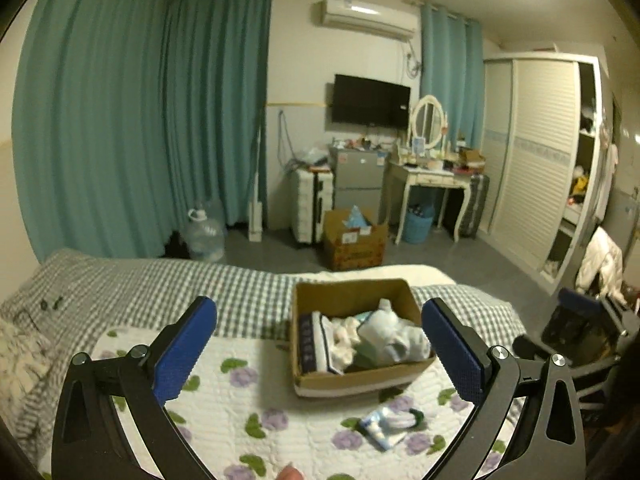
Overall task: Organize soft objects
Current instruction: 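Withdraw both tools toward the blue tissue pack and white fuzzy item, then grasp the blue floral tissue pack with left tool while right grasps the green-banded white item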
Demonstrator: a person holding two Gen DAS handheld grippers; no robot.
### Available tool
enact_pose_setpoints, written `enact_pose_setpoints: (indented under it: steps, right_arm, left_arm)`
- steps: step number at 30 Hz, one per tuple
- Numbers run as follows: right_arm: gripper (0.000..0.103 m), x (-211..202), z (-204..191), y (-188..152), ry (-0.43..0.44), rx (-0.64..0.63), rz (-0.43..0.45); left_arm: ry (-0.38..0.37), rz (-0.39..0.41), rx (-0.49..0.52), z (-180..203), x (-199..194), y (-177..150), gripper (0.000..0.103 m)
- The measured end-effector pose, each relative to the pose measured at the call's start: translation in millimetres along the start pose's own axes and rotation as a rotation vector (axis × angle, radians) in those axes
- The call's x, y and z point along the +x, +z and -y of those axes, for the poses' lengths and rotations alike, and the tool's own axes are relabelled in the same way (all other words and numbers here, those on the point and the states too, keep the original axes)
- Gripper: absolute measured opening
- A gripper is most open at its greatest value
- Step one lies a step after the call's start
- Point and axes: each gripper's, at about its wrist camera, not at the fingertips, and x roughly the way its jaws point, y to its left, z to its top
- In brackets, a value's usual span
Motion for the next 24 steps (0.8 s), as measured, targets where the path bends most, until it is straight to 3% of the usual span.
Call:
enact_pose_setpoints:
  steps: [2, 5, 13, 24]
  right_arm:
    - [0.103, 0, 3, -10, 0.014, 0.013, -0.022]
    - [0.103, 7, 6, -31, 0.034, 0.012, -0.059]
    - [0.103, 57, 3, -83, 0.021, -0.084, -0.181]
    - [0.103, 162, -3, -145, 0.098, -0.158, -0.434]
  left_arm:
    - [-0.021, 0.011, 0.001, 4, -6, -9, 0.103]
    - [-0.094, -0.044, -0.058, 1, 1, -22, 0.103]
    - [-0.052, -0.155, -0.026, 14, 41, -61, 0.103]
    - [-0.030, -0.327, -0.007, 18, 112, -118, 0.103]
